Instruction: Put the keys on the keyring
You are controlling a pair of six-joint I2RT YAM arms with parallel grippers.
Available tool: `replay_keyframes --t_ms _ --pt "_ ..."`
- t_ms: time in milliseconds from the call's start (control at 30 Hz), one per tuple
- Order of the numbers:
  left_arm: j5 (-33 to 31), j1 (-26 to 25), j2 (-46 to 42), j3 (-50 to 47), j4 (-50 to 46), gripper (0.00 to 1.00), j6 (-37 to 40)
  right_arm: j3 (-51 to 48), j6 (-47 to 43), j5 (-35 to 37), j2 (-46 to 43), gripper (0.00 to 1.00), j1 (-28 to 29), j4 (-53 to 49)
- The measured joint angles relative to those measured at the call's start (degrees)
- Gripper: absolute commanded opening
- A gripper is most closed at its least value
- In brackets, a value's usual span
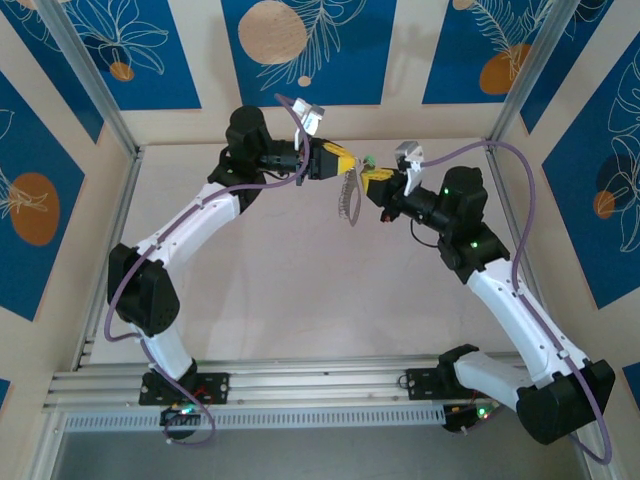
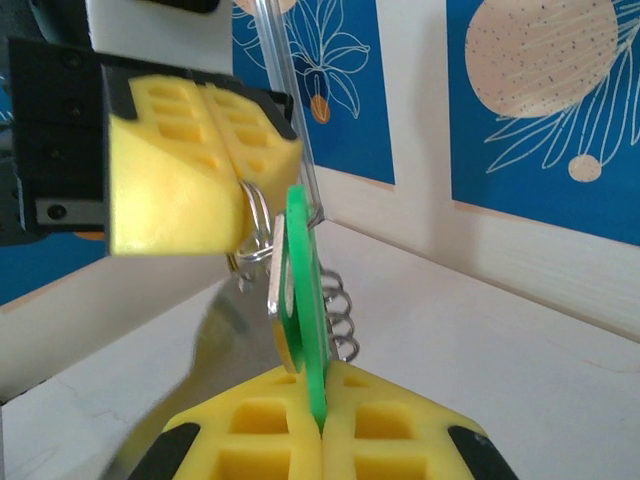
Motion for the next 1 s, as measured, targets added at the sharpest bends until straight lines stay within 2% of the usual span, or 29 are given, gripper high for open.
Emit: replay_keyframes --t_ms 233,667,1000 --pt "-0.26 -0.28 0.0 0.0 0.0 0.0 0.0 3.48 -0.68 -0.76 2.84 0.0 0.85 -1.66" --pt "-0.39 -0.28 0.13 0.0 -0.02 0.0 0.0 3.58 -1.73 -0.72 3.45 0.0 1.07 -3.1" --pt "-1.55 -0.33 0.48 0.0 0.17 0.0 0.0 3.52 -1.05 -2.67 2.27 0.0 -3.3 -4.26"
